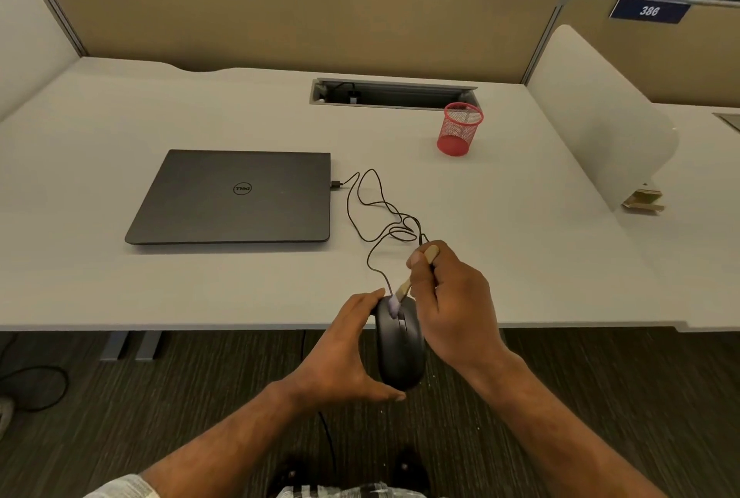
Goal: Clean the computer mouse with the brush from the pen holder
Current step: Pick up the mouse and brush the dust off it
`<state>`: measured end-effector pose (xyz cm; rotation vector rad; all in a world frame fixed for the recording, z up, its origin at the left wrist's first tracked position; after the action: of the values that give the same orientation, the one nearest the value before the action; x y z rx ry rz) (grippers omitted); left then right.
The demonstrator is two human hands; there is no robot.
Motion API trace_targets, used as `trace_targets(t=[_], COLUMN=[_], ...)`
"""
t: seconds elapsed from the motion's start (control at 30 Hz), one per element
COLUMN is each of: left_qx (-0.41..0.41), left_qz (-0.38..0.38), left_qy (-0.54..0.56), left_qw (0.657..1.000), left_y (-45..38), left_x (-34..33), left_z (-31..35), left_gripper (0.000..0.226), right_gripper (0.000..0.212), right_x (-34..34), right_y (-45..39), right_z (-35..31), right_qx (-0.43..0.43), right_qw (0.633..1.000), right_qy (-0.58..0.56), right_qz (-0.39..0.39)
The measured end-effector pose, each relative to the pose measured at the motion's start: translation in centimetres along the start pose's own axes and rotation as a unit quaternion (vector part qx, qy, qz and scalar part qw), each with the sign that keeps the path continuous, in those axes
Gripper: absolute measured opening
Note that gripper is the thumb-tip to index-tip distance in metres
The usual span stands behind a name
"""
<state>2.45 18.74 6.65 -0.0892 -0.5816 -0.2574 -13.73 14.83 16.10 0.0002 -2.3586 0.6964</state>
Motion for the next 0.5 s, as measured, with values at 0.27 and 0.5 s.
trace_targets(t=[0.27,0.5], left_qx=[0.011,0.016], left_qz=[0.001,0.006], left_qy=[0.023,0.036], left_qw=[1.0,0.999], left_y=[0.0,-0.2], left_x=[0.0,0.4], left_z=[0.0,-0.2], left_gripper=[0.12,0.116], right_gripper=[0.028,0.021], right_x=[-0.2,0.3], right_y=[-0.4,-0.1], right_z=[1.6,3.0], right_qx=[-0.035,-0.14], right_qw=[0.998,0.982], right_qy=[-0.036,-0.122], right_qz=[0.027,0.035])
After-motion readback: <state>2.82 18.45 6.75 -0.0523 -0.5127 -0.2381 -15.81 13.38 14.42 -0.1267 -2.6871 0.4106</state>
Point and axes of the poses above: each hand's wrist, its own y-axis away from the middle knuckle, its own x-axis out of the back of the hand, z = x × y, the point moved 1 cm from there along -y, towards the middle knuckle, and after that the axes turned 3 degrees about z, right-handed, at the moved point
